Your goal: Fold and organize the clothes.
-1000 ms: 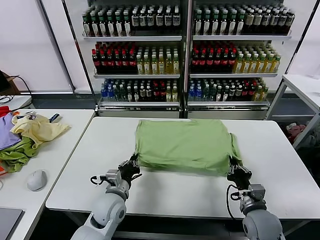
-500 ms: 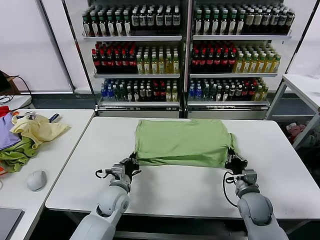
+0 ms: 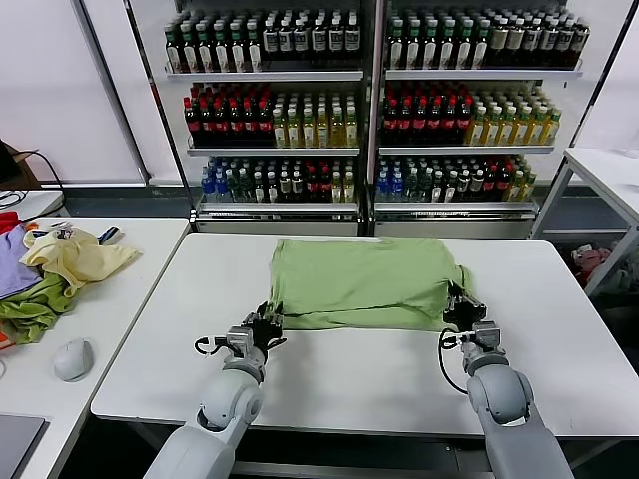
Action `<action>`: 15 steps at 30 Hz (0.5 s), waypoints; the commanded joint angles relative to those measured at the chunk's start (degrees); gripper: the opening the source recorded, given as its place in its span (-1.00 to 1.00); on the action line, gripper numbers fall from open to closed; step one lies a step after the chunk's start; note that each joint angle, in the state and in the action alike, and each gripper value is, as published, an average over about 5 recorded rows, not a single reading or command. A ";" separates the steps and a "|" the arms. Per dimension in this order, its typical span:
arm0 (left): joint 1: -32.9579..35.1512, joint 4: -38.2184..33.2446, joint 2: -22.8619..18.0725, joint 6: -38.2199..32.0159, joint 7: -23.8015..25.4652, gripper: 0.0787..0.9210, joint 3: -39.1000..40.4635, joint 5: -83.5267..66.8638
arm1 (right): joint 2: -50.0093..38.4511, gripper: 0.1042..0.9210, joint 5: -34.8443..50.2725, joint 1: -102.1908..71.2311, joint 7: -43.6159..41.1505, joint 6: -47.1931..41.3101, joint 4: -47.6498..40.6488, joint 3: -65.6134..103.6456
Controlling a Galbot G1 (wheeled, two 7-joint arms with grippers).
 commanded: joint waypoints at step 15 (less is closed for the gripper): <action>3.05 -1.25 -0.02 1.31 -0.75 0.76 -0.23 -0.87 | -1.53 0.72 7.52 -7.87 3.81 -10.92 4.13 5.74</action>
